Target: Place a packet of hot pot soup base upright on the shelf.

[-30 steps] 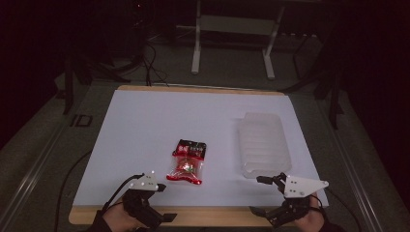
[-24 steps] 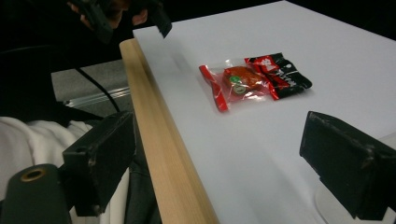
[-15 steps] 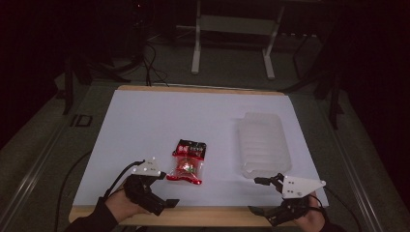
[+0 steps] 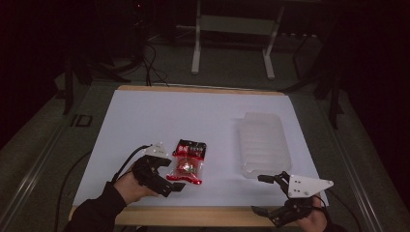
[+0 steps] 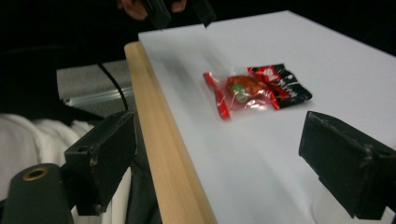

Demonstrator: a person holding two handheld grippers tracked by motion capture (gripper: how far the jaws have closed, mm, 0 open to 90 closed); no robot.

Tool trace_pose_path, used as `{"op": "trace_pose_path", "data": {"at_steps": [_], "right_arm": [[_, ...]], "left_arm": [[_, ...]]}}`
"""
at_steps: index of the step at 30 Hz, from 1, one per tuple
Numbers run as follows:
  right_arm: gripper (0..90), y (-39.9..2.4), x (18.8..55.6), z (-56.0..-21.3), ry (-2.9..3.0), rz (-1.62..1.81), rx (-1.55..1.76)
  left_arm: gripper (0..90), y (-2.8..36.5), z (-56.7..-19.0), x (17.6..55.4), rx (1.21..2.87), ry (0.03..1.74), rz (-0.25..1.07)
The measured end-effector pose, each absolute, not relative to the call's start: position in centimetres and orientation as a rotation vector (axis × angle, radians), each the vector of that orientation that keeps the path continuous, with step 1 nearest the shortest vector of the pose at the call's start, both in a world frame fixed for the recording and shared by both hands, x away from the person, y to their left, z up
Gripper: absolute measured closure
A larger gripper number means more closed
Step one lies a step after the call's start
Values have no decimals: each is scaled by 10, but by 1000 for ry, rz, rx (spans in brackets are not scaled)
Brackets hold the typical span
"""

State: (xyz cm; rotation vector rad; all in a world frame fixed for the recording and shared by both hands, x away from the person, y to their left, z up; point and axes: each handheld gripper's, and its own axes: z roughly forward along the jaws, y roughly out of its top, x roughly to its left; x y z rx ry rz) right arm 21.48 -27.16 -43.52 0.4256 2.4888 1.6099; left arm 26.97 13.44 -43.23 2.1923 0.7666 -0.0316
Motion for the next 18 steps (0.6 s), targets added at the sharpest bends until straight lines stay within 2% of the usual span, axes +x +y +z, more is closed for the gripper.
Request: {"op": "trace_pose_path", "data": {"at_steps": [18], "right_arm": [[104, -264, 209, -436, 2500, 1585, 449]], "left_arm": [[8, 122, -424, 315, 2152, 814, 48]]}}
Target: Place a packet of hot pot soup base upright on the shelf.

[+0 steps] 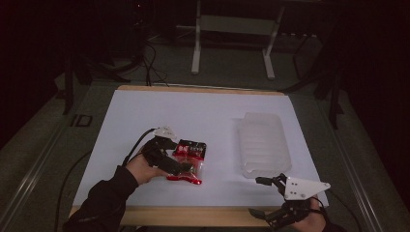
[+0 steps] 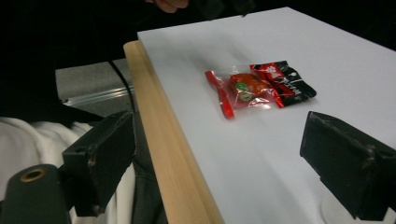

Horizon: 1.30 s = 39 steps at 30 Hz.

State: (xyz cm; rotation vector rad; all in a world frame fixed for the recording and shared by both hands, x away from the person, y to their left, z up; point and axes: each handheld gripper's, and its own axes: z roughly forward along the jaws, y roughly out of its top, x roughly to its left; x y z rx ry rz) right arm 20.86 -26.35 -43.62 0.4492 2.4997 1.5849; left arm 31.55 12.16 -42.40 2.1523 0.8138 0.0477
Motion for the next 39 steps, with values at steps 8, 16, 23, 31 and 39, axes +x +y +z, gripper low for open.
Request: {"op": "trace_pose_path", "data": {"at_steps": [8, 16, 23, 31, 39], "right_arm": [[130, -264, 210, -438, 2529, 1597, 453], [131, -264, 211, -439, 2536, 1602, 457], [134, -265, 212, -441, 2549, 1608, 469], [140, -264, 212, -442, 2559, 1601, 479], [140, -263, 213, -443, 2569, 1591, 480]], "left_arm": [[8, 121, -425, 343, 2112, 842, 94], [77, 129, -438, 370, 2060, 873, 153], [204, 133, -467, 383, 2084, 944, 223], [276, 136, -496, 391, 2128, 1063, 196], [275, 133, -515, 392, 2154, 1130, 208]]}}
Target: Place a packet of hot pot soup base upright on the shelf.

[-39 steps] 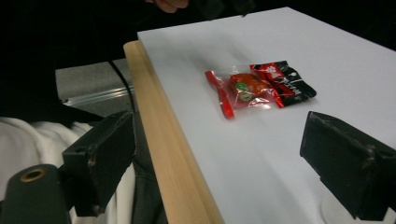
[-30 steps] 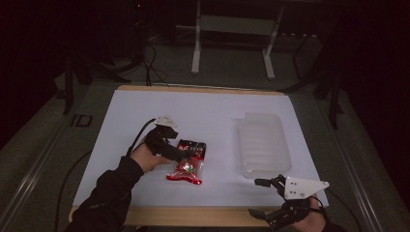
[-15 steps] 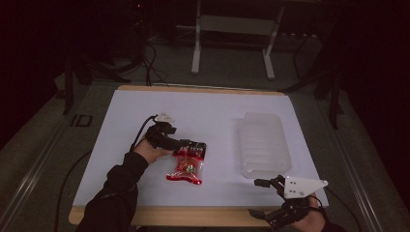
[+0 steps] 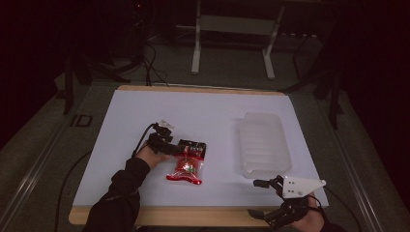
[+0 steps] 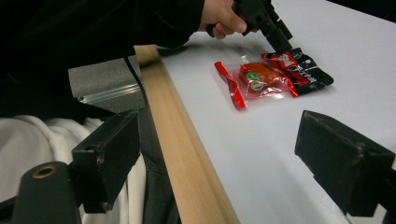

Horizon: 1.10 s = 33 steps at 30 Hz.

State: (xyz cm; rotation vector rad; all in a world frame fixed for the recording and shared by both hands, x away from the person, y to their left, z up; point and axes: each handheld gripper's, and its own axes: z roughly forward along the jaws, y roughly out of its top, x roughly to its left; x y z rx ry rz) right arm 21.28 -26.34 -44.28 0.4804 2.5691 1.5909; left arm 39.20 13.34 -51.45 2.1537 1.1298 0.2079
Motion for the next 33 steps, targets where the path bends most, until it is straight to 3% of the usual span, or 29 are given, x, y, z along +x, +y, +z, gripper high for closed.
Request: {"op": "trace_pose_path", "data": {"at_steps": [12, 17, 19, 21, 24, 27, 33], "right_arm": [[143, -262, 212, -443, 2578, 1581, 479], [146, -262, 212, -443, 2574, 1588, 484], [146, -261, 212, -443, 2575, 1589, 486], [146, -261, 212, -443, 2579, 1585, 488], [147, -261, 212, -443, 2584, 1577, 488], [150, -261, 212, -443, 2584, 1584, 491], [150, -264, 214, -442, 2573, 1592, 504]], "left_arm": [[302, 108, -522, 385, 2288, 1172, 311], [441, 105, -521, 379, 2281, 1158, 320], [533, 103, -520, 378, 2290, 1157, 312], [679, 98, -517, 377, 2322, 1129, 293], [823, 90, -516, 372, 2370, 1094, 358], [873, 87, -516, 370, 2384, 1081, 410], [887, 92, -514, 371, 2357, 1092, 379]]}}
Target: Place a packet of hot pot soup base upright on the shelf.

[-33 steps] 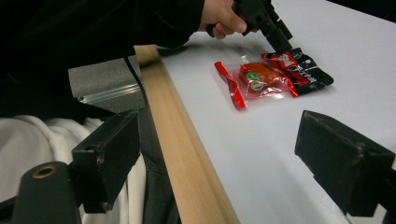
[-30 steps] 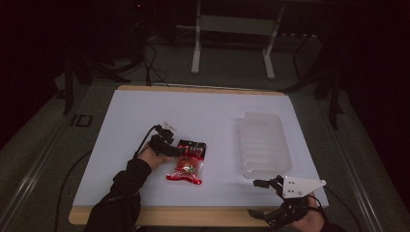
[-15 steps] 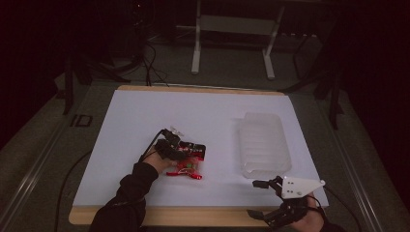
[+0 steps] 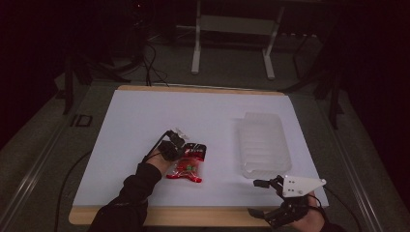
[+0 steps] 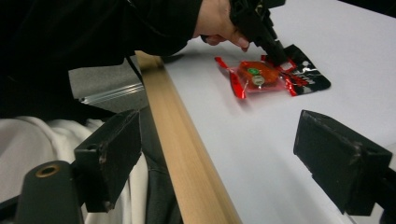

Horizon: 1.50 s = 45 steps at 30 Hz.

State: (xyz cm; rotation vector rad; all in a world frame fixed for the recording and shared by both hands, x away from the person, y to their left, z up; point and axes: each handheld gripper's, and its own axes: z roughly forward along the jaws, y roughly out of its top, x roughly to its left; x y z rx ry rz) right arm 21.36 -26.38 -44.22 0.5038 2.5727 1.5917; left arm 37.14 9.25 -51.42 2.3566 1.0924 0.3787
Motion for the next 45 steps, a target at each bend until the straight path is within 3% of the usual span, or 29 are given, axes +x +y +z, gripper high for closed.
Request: {"op": "trace_pose_path", "data": {"at_steps": [30, 45], "right_arm": [[183, -275, 216, -430, 2521, 1608, 534], [197, -274, 233, -405, 2469, 1588, 493]], "left_arm": [[891, 110, -426, 324, 2241, 799, 269], [891, 103, -382, 310, 2127, 694, 293]]}}
